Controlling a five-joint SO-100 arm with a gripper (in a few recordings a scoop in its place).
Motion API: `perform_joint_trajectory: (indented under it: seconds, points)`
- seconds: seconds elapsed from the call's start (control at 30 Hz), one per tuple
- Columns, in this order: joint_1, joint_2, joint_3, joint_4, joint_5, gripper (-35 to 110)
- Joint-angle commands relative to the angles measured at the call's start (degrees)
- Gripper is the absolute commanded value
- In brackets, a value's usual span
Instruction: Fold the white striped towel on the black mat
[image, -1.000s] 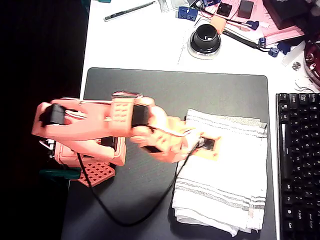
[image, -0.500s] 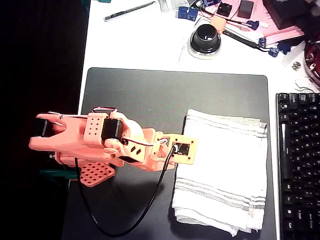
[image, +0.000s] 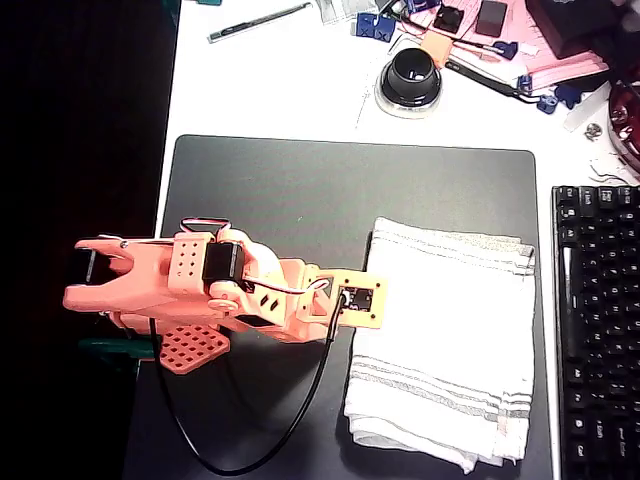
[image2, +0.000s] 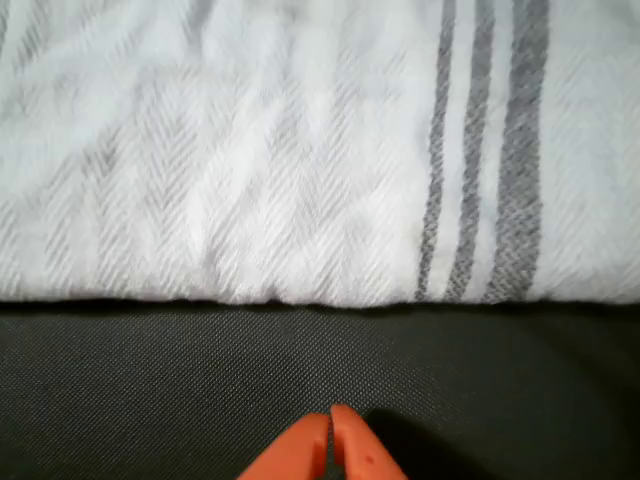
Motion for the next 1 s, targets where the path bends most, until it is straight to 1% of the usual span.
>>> perform_joint_trajectory:
  seconds: [0.0,0.3,0.97]
  points:
    - [0.09,1.32,1.23,3.08,0.35,0]
    - [0.09,1.32,1.23,5.45,3.34,0]
    - [0.00,1.32,1.23,5.27,3.34,2]
